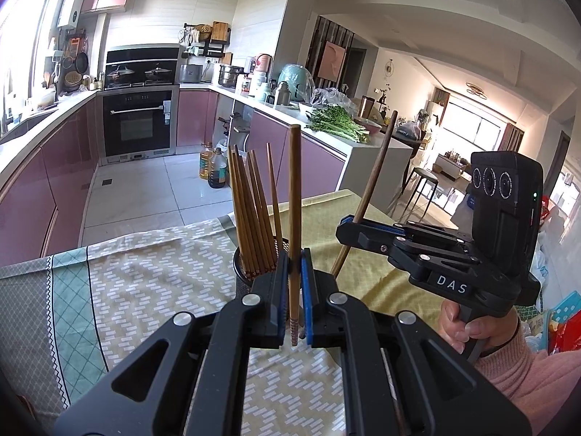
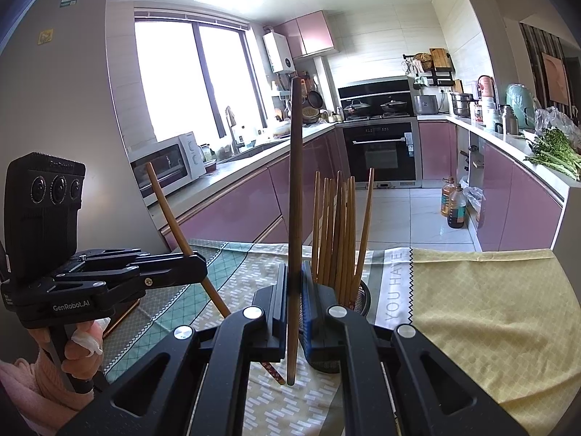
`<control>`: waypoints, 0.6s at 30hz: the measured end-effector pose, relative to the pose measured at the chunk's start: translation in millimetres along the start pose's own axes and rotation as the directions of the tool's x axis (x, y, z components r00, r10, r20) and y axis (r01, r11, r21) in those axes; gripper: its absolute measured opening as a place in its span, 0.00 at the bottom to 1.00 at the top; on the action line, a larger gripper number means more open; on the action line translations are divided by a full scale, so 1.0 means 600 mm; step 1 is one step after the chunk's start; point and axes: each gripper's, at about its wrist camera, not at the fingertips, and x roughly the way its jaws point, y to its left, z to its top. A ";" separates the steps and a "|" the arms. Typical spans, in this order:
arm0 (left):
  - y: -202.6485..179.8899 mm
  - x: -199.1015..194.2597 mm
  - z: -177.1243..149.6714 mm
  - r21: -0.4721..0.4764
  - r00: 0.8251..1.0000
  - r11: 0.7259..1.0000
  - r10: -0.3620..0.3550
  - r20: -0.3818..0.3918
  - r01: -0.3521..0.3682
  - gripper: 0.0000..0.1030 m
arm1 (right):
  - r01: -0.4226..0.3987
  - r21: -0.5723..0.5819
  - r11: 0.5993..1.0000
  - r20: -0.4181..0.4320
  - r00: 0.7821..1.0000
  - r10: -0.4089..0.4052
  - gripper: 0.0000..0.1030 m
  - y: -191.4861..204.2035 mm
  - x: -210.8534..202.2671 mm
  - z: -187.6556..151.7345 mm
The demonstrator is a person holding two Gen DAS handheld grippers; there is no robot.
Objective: Organize utensils
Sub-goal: 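Lower the left gripper's chopstick into the mesh cup while the right gripper lowers its own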
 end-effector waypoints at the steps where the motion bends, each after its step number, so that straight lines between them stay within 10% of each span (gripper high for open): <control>1: -0.001 0.000 0.001 0.002 1.000 1.000 0.000 0.000 0.000 0.07 | -0.001 -0.001 1.000 0.001 1.000 0.001 0.06 -0.001 -0.002 0.001; 18: -0.009 -0.003 0.021 0.028 1.000 1.000 0.007 0.010 -0.007 0.07 | -0.006 -0.020 1.000 0.018 1.000 0.006 0.06 0.000 -0.010 0.011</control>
